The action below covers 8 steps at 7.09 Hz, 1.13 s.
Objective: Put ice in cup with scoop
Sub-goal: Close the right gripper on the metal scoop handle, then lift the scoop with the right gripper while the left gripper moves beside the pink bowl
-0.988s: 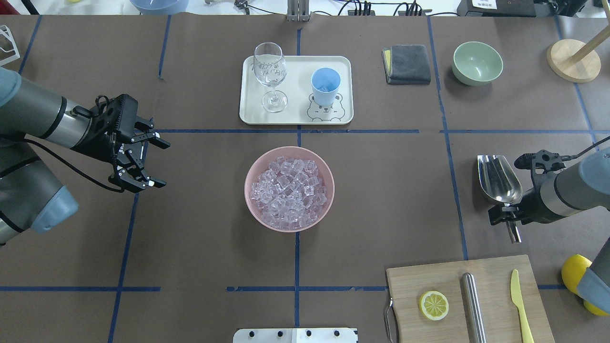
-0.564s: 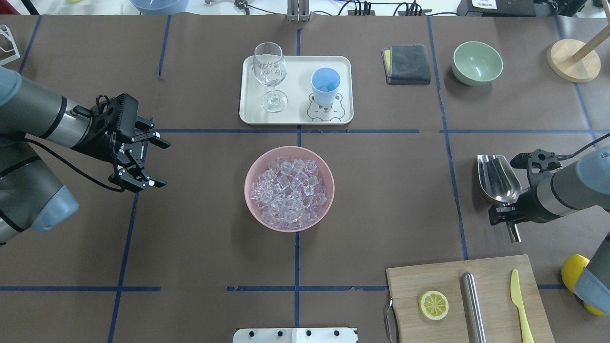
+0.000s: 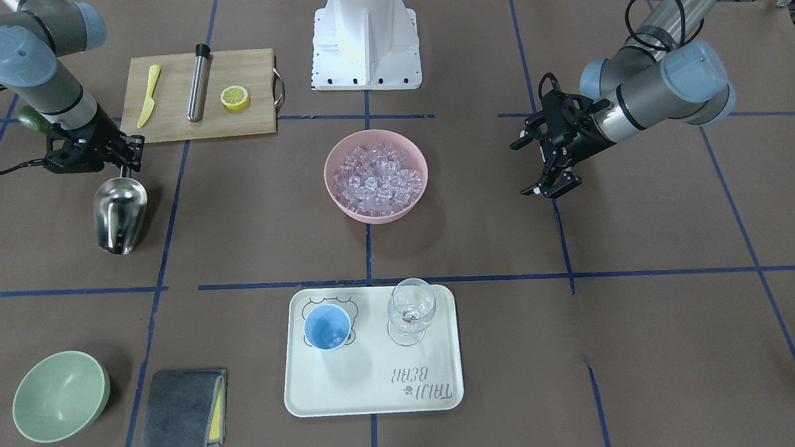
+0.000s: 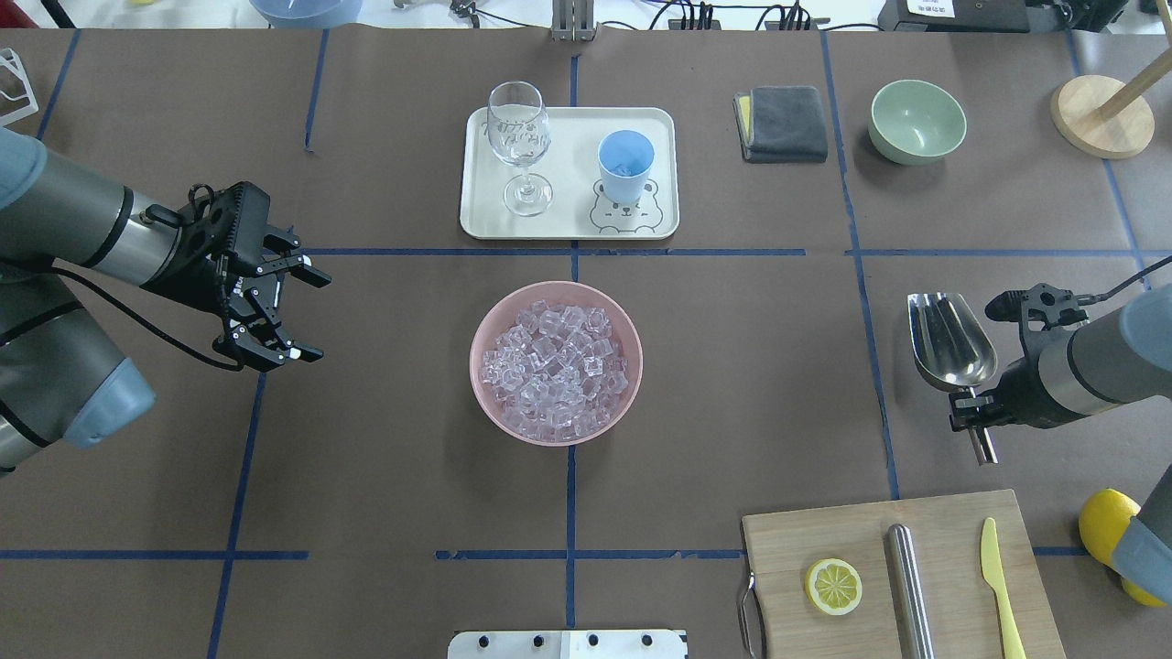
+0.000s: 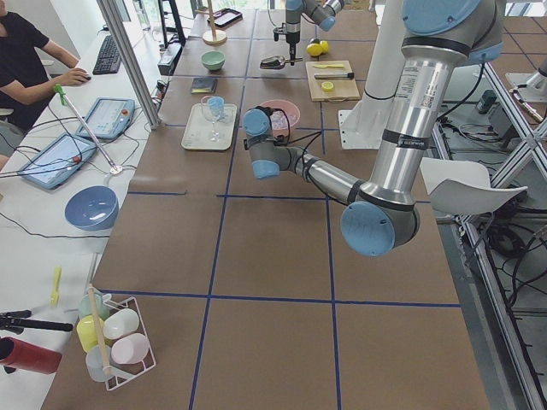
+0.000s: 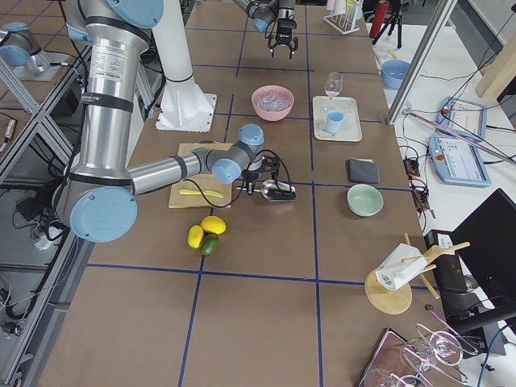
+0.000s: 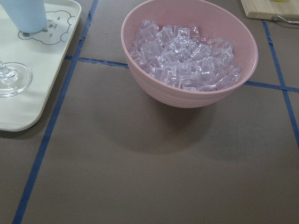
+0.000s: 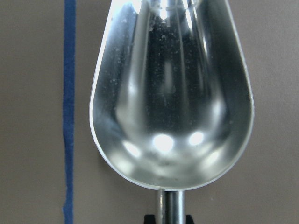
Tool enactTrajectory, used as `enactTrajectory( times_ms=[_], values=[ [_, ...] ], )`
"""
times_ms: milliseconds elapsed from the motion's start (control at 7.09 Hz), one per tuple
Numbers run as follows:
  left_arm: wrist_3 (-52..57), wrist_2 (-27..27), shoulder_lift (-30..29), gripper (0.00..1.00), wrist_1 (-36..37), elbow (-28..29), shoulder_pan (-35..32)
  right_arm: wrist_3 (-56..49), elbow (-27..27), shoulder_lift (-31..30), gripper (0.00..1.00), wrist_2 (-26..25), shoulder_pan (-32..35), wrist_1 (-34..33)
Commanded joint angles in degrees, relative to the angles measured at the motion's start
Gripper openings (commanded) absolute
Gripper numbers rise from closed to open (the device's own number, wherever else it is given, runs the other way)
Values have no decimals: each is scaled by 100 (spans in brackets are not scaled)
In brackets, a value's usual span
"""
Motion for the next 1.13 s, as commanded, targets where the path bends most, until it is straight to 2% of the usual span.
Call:
enactTrajectory(
  times_ms=[0,282,423,564,705,846,988],
  values=[
    [-52,0,-21,100,-2,-6,14,-1,625,52,0,-38,382,-43],
    [-105,-9,-39,100,-2,-24,14,-98,1153,114,0,-65,805,-60],
    [-192,-9,-82,100,7,-15,14,-133,1190,393,0,-30,894,-252],
    [-193,-9,-83,100,-2,-15,22,-438,1234,839,0,-299,921,-959],
    [-210,-9,-118,100,-2,-67,101,-624,1321,1435,0,-467,921,-2053],
    [-306,-9,-118,100,-11,-77,215,-800,1322,2329,0,-556,869,-3274],
    [-325,-9,-153,100,-11,-85,285,-853,1314,2877,0,-783,747,-3939]
  ],
)
